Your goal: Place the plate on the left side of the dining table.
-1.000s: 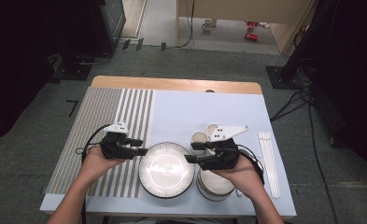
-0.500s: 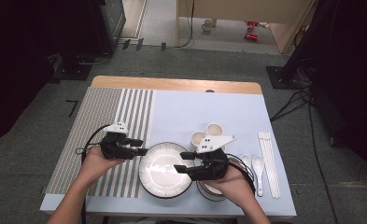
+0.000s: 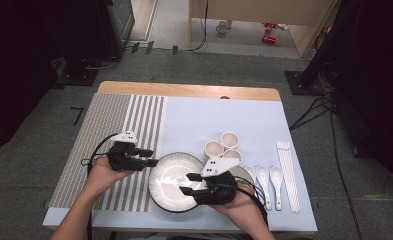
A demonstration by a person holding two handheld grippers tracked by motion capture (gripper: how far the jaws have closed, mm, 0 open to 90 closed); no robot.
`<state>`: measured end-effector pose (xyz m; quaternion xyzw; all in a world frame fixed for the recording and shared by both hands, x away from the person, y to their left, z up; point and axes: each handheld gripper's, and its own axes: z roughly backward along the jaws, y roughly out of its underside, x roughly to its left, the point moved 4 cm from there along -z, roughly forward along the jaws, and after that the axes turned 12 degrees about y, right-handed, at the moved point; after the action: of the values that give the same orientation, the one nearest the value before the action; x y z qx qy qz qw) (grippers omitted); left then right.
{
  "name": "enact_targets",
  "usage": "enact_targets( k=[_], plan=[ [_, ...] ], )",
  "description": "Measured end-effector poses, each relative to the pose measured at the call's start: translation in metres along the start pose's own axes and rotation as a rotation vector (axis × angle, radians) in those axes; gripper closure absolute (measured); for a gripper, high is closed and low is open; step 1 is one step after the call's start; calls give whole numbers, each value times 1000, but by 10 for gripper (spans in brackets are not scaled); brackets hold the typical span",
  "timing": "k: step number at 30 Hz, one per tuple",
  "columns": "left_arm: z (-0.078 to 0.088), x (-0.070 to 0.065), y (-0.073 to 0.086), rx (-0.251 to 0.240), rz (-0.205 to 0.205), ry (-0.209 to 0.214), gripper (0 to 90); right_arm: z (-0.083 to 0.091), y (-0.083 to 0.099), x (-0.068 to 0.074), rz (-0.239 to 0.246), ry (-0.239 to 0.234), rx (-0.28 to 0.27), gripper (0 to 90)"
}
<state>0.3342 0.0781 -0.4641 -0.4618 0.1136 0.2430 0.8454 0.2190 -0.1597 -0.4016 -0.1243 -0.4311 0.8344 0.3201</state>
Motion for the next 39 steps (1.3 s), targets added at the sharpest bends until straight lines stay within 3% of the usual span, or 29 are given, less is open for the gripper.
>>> enact_targets(
  k=[9, 17, 26, 31, 39],
  plan=[
    [-1, 0, 0, 2, 0, 1, 508, -3, 13, 14, 7, 17, 12, 563],
    [-2, 1, 0, 2, 1, 1, 511, -3, 20, 20, -20, 31, 8, 576],
    [-4, 1, -1, -5, 2, 0, 516, -1, 26, 28, -14, 56, -1, 603],
    [-5, 2, -2, -5, 2, 0, 518, -2, 31, 34, -5, 55, 2, 632],
    [-4, 2, -2, -6, 1, 2, 523, -5, 41, 37, -39, 76, -4, 704]
  ],
)
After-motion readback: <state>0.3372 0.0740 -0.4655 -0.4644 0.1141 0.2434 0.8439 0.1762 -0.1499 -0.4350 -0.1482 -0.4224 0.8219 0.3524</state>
